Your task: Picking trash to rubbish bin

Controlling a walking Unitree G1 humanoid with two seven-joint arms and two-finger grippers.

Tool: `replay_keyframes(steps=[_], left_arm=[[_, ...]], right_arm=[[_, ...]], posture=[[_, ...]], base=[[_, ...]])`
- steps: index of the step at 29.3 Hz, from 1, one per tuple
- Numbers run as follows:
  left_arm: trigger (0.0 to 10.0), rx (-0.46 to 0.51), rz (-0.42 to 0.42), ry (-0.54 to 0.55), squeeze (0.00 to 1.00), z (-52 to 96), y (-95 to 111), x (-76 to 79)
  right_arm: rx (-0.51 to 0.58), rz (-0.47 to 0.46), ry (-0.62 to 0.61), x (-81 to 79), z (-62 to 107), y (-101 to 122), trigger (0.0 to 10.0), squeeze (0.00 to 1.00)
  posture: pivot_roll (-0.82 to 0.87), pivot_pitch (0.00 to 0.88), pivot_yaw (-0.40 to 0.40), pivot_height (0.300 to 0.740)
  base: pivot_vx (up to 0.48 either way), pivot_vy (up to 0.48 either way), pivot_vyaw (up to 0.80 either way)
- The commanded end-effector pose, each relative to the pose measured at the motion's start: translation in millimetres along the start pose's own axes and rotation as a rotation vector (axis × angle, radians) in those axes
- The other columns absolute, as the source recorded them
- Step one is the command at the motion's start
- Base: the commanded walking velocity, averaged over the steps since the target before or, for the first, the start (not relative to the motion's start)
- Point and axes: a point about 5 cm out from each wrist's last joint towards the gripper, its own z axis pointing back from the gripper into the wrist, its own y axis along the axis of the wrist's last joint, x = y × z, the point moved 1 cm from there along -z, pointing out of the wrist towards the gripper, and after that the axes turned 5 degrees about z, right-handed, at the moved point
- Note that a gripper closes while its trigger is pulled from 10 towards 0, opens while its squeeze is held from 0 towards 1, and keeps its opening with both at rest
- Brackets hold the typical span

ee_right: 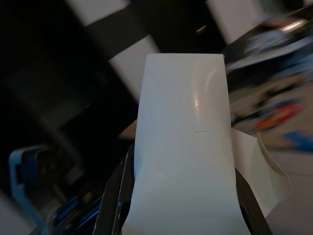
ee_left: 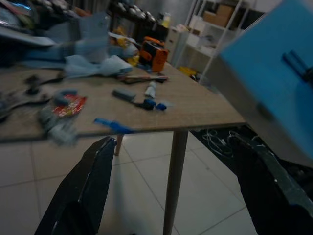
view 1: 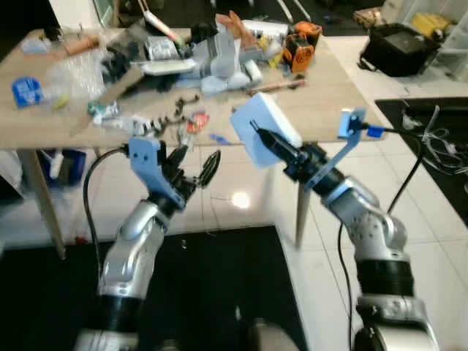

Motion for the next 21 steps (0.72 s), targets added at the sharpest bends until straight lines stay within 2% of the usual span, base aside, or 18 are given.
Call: replay_keyframes(steps=[1,21], left_arm=[[10.0,-0.022,-0.010,0.003,0.00,2.1,-3.8,-1.1],[10.0,-0.022,-0.016,-0.005,0.00,2.3,-4.6,0.2]], right_arm=[[-0.004,0.006,0.001,-0.1,-0.2,1.0,10.0,0.00],[-0.006,0.002,-0.005,0.9,-0.2,0.0,10.0,0.00]], posture=[[-0.07,0.000,-0.026,0.740],[-0.07,0.000,-0.026,0.740]], base=[[-0.480,0.000,0.00],[-0.480,0.000,0.00]])
